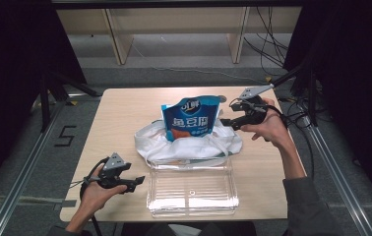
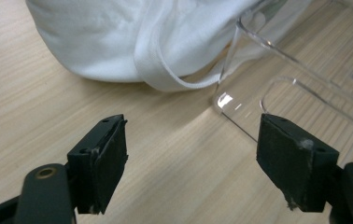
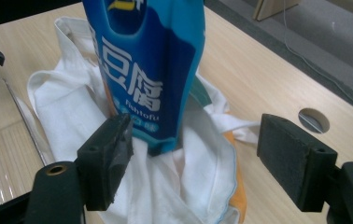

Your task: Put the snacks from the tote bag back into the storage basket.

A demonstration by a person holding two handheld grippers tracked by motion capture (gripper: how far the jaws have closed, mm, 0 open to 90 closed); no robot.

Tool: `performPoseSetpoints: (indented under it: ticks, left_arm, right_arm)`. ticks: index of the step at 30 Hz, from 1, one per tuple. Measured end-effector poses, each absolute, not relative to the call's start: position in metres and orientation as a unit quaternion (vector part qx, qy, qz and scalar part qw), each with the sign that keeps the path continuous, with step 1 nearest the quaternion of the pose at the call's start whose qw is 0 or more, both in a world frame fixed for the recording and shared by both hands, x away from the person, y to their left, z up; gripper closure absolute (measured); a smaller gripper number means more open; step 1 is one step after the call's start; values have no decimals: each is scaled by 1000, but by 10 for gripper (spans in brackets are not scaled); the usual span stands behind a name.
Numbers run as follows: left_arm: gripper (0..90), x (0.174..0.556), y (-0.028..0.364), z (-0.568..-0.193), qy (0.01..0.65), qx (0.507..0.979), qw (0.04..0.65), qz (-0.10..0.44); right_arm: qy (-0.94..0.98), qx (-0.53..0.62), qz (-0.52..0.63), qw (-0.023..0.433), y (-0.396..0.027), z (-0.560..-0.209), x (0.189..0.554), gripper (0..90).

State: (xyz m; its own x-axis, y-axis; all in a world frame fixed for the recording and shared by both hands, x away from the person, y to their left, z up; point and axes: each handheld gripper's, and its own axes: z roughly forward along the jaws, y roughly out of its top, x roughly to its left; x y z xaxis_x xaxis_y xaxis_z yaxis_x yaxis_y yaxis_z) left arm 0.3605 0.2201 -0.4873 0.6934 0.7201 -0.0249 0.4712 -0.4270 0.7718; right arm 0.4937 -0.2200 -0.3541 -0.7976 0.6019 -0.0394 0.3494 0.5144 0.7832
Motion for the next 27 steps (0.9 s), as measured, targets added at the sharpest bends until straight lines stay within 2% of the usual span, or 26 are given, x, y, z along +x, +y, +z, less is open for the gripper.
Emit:
performPoseSetpoints:
  ticks: [7,10,13,15,27]
  left_arm:
    - [237,355,225,-493,379,819,403,154]
    - [231,356,229,-493,376,820,401,161]
    - [231,355,226,-496,390,804,417,167]
    - [231,355,229,-495,387,812,405,165]
    - [231,355,230,-495,377,819,401,162]
  right_arm:
    - [871,246,390,168,-207,-322,493,258]
    - [874,233,400,146,-200,-309,494,260]
    - [877,215,399,160,-195,-302,497,261]
    - [880,223,392,149,-190,-294,496,265]
    - [904,179,353,159,-142,-274,512,362]
